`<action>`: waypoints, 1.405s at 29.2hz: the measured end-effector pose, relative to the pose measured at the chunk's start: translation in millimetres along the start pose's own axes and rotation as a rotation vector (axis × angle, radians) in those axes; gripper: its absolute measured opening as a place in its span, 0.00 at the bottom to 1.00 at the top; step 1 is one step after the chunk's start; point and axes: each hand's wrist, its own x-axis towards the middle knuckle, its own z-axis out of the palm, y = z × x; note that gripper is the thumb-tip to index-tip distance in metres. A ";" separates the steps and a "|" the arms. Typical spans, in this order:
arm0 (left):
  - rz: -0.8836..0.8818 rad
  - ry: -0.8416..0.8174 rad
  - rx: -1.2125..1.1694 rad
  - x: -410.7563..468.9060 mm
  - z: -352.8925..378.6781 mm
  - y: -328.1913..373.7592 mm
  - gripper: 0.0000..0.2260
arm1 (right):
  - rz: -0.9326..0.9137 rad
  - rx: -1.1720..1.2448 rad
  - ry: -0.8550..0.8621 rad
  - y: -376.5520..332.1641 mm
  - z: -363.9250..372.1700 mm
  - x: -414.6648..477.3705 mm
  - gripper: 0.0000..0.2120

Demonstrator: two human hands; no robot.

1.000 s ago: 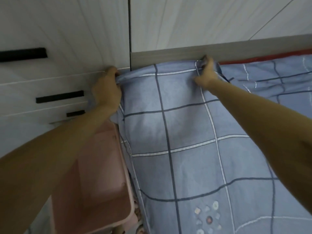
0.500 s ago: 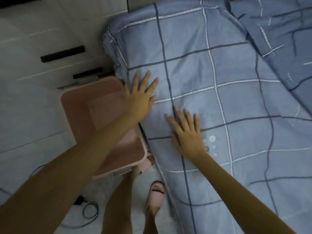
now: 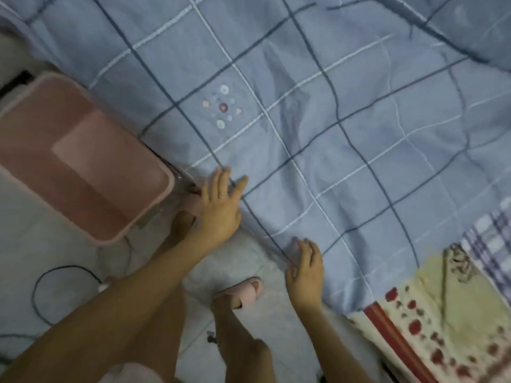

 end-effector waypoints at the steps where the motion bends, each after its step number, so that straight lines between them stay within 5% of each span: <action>1: 0.054 -0.036 -0.008 -13.8 12.8 25.7 0.35 | 0.121 0.060 0.062 22.2 -3.8 -21.6 0.32; 5: 0.200 -0.212 -0.036 -61.7 57.7 102.4 0.31 | 0.736 0.358 0.316 95.6 -6.8 -88.8 0.35; 9: 0.228 -0.390 0.096 -91.4 90.1 152.1 0.31 | 1.098 0.777 0.387 169.8 1.9 -123.1 0.41; 12: 0.282 -0.436 0.141 -90.2 100.4 157.7 0.31 | 1.014 0.988 0.134 201.9 7.1 -129.0 0.27; 14: 0.317 -0.449 0.159 -83.9 99.9 156.0 0.30 | 0.969 1.090 0.139 210.3 10.4 -120.3 0.19; 18: 0.330 -0.519 0.293 -76.4 95.4 156.8 0.32 | 0.973 1.198 0.223 202.8 29.2 -110.4 0.22; 24: 0.360 -0.625 0.418 -64.0 94.1 158.1 0.34 | 0.858 1.306 -0.080 158.3 46.1 -107.1 0.17; 29: 0.346 -0.724 0.323 -60.0 76.1 153.8 0.33 | 1.056 1.224 -0.281 120.7 36.0 -119.1 0.04; 32: 0.333 -0.746 0.169 -74.4 47.0 149.5 0.32 | 1.065 1.204 -0.142 100.7 1.3 -139.2 0.14; 37: 0.312 -0.804 0.333 -145.5 -11.5 163.6 0.46 | 0.845 1.116 0.018 68.0 -98.4 -180.2 0.09; 41: 0.404 -0.506 0.325 -206.8 -45.5 180.1 0.53 | 0.833 1.382 0.050 45.7 -180.3 -191.3 0.15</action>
